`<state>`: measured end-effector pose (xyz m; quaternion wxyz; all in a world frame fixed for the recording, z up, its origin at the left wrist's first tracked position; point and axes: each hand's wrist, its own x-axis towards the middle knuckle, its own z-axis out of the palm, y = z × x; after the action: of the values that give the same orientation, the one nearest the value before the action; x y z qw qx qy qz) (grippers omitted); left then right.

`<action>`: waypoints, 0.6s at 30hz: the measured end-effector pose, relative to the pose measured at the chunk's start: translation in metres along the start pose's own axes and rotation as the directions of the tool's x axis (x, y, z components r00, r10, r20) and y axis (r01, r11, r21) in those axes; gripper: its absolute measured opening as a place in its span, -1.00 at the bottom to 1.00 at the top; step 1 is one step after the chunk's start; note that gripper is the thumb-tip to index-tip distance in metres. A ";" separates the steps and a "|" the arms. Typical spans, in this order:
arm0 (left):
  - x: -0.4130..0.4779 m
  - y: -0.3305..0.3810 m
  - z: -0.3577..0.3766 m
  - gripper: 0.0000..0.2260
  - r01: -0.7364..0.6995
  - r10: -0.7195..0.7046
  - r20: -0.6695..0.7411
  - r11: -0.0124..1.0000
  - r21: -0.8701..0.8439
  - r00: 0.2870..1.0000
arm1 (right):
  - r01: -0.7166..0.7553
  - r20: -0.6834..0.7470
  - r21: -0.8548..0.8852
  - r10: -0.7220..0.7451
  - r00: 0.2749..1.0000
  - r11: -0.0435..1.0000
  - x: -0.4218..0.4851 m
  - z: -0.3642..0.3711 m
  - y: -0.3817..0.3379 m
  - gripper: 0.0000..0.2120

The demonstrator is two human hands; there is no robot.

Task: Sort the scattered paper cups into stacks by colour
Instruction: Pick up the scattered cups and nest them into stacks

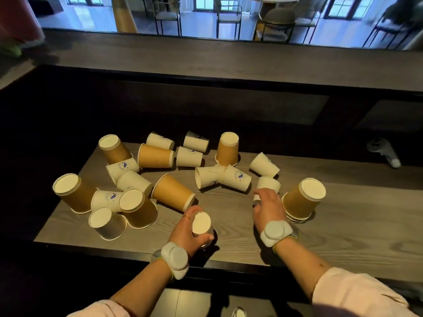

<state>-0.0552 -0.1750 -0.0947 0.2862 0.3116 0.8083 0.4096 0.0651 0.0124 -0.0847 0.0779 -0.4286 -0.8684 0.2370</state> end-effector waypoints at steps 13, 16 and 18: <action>0.047 0.034 0.041 -0.38 -0.020 0.018 0.061 0.999 0.026 0.998 | -0.031 0.352 -0.403 0.186 0.917 0.915 0.038 0.004 0.019 -0.47; 0.054 0.043 0.045 -0.25 -0.014 0.016 0.124 1.000 -0.012 0.992 | 0.069 0.346 -0.479 0.116 0.931 0.875 0.046 -0.001 0.018 -0.49; 0.057 0.048 0.040 -0.28 -0.010 0.018 0.071 0.994 -0.111 0.997 | 0.193 0.298 -0.478 -0.048 0.953 0.857 0.054 -0.007 0.023 -0.53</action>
<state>-0.0506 -0.0908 -0.0857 0.3291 0.3152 0.7713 0.4443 0.0497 0.0691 -0.0936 -0.1429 -0.3410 -0.9275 0.0551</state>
